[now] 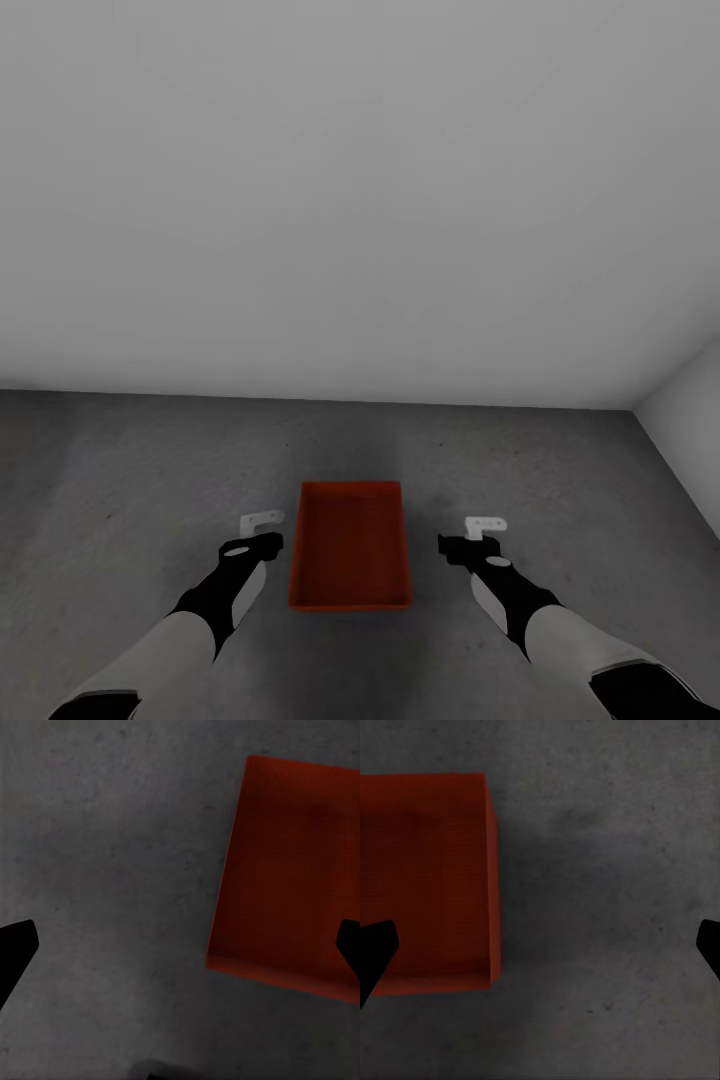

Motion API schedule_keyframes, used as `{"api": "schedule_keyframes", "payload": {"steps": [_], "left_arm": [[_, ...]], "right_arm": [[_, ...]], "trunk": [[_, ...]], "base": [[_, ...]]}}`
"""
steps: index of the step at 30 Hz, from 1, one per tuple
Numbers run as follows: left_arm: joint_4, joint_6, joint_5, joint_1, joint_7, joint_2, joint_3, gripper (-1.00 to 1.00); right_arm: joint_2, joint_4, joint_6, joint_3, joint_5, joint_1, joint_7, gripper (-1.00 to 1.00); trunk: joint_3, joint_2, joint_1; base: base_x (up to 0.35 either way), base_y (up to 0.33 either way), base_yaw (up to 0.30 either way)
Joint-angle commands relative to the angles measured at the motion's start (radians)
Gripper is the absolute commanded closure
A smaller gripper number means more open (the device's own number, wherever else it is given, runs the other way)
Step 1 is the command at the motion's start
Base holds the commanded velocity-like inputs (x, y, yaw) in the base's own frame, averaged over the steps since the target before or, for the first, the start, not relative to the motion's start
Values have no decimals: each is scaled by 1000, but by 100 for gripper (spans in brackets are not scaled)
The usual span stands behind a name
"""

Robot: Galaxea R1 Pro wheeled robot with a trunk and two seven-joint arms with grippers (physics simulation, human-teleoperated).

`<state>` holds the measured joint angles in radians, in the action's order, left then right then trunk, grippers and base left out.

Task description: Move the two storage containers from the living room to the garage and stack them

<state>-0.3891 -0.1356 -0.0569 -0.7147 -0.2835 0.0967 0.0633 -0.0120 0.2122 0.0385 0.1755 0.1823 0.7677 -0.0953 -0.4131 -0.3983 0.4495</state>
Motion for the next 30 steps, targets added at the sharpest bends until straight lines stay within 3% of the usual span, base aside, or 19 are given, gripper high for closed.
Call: {"api": "schedule_keyframes", "payload": {"steps": [1,5,11,16,19,21,26,30], "left_arm": [[-2,-5,-6,0,-2,1,3,-100],[13,-5,-6,0,-2,-1,3,-100],[94,-5,-7,0,-2,-12,2,-100],[194,-6,-9,0,-2,-19,1,-100],[305,-5,-9,0,0,-36,1,-100],[336,-5,-11,0,0,-44,1,-100],[379,-10,-15,8,2,-71,1,-100],[386,-7,-44,10,8,-81,1,-100]], "right_arm": [[0,-2,4,9,11,1,-5,-100],[0,-17,0,9,13,1,-5,-100],[3,-174,7,9,10,1,-4,-100],[22,-231,-12,10,7,6,-4,-100],[36,-241,-29,11,6,9,-4,-100],[39,-243,-36,11,6,8,-5,-100],[43,-245,-63,10,7,-53,-11,-100],[45,-246,-61,11,6,-139,-15,-100]], "trunk": [[-1,-2,1],[-1,-2,1],[-1,-2,1],[-1,-2,1],[-1,-2,1],[-1,-2,1],[-1,-2,1],[-1,-2,1]], "base": [[0,0,0],[0,0,0],[0,0,0],[0,0,0],[0,0,0],[0,0,0],[0,0,0],[0,0,0]]}}
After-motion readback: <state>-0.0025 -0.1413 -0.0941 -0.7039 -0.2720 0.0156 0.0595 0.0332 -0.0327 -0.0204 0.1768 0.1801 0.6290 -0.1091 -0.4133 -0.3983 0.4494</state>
